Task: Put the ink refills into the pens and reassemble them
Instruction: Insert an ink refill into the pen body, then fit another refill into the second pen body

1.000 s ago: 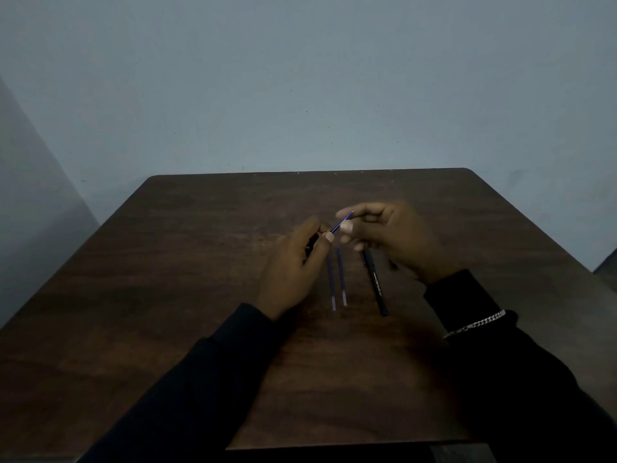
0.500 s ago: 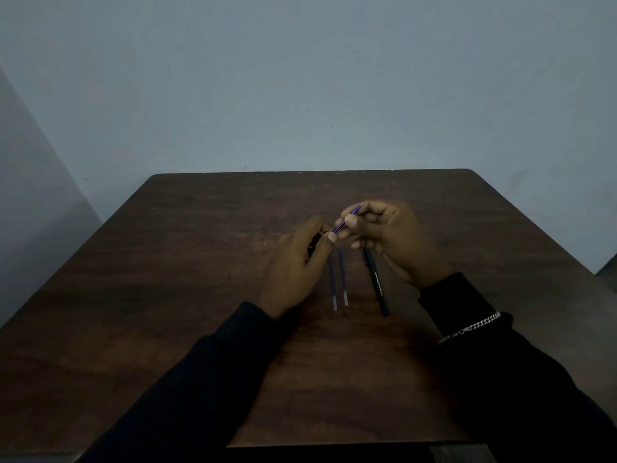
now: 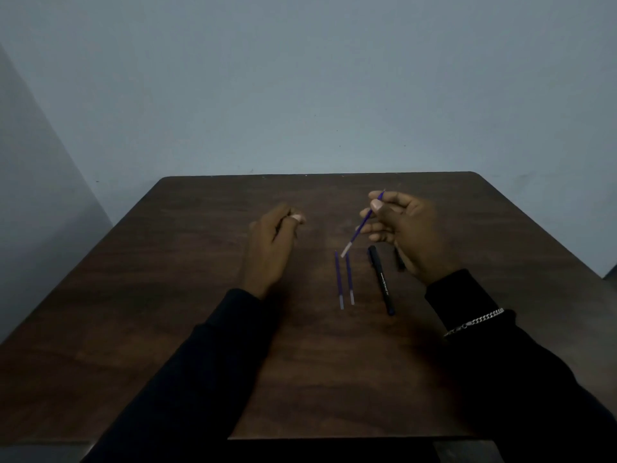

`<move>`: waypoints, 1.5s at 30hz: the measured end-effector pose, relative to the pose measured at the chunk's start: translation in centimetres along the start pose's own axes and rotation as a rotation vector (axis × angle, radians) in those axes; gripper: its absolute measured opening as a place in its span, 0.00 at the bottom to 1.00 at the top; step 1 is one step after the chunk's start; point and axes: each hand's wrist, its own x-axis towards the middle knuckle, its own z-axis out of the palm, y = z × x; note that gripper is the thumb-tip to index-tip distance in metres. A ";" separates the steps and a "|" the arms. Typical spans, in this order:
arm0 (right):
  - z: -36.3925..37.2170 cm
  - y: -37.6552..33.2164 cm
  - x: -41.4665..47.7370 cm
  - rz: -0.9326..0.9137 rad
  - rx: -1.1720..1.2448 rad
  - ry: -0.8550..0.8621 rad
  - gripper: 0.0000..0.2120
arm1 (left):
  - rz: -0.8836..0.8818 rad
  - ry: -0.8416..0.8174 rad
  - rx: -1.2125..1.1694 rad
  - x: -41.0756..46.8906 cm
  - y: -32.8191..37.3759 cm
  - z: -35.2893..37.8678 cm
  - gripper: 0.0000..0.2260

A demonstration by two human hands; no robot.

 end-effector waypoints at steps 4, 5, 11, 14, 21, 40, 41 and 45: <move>2.2 -0.4 0.1 0.107 -0.120 -0.076 0.13 | -0.073 0.110 -0.077 1.1 -1.7 -1.5 0.15; 3.1 -0.7 0.2 0.128 -0.180 -0.104 0.14 | -0.090 0.134 -0.097 1.3 -2.1 -1.8 0.15; 9.2 -1.3 2.2 0.220 -0.530 -0.243 0.08 | -0.178 0.209 -0.137 2.2 -4.0 -2.6 0.16; 12.3 0.1 3.6 0.255 -0.746 -0.247 0.06 | -0.176 0.234 -0.140 2.3 -4.4 -2.8 0.16; 15.0 3.1 4.5 0.235 -1.020 -0.191 0.08 | -0.190 0.233 -0.144 2.2 -4.6 -3.1 0.16; 14.3 2.6 4.4 0.357 -0.914 -0.226 0.08 | -0.179 0.162 -0.099 2.0 -4.1 -2.5 0.16; 14.0 2.3 4.3 0.372 -0.883 -0.228 0.08 | -0.180 0.150 -0.105 2.0 -4.1 -2.5 0.17; 12.1 1.0 3.8 0.351 -0.799 -0.233 0.09 | -0.176 0.117 -0.107 1.8 -3.9 -2.4 0.17</move>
